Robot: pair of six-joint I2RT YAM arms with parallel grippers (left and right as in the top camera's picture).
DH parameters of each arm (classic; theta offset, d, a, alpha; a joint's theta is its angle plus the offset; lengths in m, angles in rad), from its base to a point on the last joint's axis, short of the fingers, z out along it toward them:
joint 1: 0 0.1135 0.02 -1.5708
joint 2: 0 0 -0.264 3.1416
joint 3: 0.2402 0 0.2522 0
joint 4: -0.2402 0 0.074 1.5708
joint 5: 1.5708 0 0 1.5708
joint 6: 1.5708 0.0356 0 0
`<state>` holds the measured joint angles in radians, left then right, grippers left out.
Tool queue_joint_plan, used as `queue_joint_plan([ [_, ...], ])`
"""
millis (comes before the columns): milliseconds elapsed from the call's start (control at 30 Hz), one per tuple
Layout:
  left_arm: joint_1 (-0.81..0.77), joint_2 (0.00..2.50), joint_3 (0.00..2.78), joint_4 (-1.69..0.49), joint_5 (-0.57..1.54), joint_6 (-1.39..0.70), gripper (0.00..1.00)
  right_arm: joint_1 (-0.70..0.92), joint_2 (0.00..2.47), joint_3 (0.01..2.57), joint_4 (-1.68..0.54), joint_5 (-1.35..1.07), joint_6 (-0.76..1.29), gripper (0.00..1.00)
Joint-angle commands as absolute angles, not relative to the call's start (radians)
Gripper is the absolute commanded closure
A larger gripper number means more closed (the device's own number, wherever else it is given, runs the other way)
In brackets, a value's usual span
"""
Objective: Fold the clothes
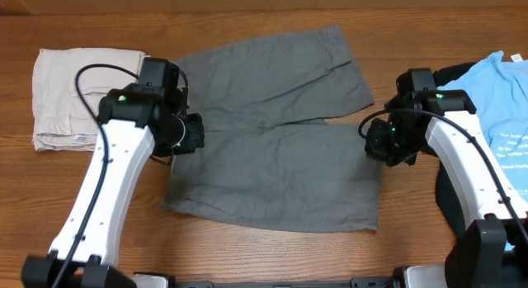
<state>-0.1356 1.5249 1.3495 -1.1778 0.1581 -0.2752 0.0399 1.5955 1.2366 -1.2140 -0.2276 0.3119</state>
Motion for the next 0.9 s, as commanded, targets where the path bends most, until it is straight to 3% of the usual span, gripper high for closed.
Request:
queue_joint_plan([
  [0, -0.134, 1.523, 1.346, -1.156, 0.178, -0.327, 0.96, 0.036, 1.619, 1.256, -1.161, -0.157, 0.302, 0.96],
  [467, -0.146, 1.666, 1.119, -1.040, 0.203, -0.337, 0.96, 0.036, 1.864, 1.256, -0.938, -0.104, 0.284, 0.96],
  [867, -0.146, 1.707, 0.936, -0.926, 0.184, -0.349, 0.96, 0.036, 1.882, 1.235, -0.807, -0.060, 0.284, 0.96],
])
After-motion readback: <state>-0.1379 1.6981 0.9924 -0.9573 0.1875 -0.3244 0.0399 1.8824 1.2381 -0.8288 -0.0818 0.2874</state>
